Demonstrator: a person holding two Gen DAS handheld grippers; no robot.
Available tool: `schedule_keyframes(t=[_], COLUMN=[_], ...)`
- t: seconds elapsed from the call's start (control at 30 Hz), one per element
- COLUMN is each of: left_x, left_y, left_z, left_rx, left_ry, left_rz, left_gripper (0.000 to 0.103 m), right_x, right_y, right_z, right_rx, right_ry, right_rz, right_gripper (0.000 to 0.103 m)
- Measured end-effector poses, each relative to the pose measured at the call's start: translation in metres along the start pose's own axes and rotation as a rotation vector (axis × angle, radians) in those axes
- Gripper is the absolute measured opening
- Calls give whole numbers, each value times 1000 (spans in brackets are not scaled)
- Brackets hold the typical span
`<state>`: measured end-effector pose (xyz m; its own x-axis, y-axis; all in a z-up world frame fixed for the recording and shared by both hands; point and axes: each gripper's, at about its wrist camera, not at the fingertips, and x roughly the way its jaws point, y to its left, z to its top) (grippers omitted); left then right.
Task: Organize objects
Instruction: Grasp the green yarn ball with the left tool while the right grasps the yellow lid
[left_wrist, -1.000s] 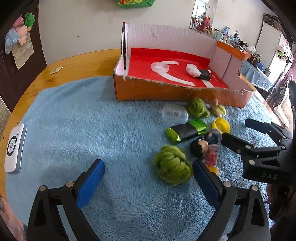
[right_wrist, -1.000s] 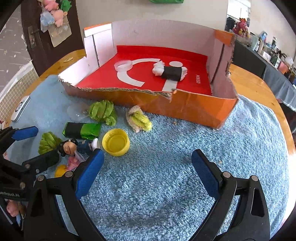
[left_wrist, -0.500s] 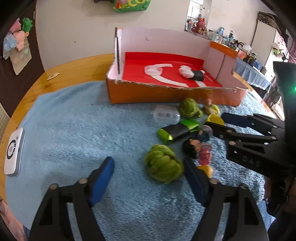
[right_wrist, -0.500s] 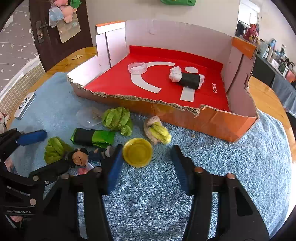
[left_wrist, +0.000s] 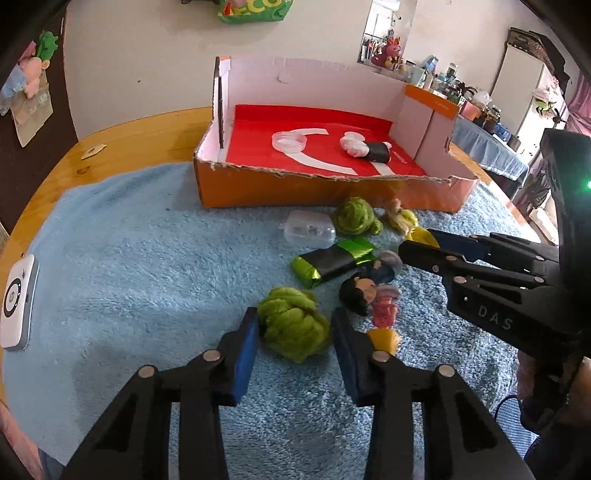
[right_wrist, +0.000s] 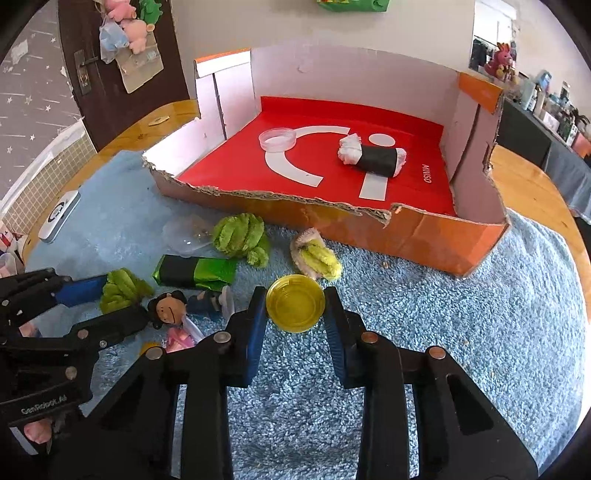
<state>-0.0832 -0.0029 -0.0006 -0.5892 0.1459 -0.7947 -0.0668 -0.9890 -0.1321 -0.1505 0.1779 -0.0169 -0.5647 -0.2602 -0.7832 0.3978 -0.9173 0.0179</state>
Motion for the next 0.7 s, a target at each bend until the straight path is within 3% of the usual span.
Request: schedule_keyframes(t=[0.37,0.7], left_x=[-17,-36], left_y=[1,6], left_z=[6,24], left_rx=[13,8], left_ry=[-60,-127], left_rz=[14,16], left_gripper=[40,40], right_x=[-21,-56], right_y=[-2,1], right_z=[1,15], right_rx=[24,39], right_ry=[-32,-123], right_rz=[24,50], right_gripper=[29,29])
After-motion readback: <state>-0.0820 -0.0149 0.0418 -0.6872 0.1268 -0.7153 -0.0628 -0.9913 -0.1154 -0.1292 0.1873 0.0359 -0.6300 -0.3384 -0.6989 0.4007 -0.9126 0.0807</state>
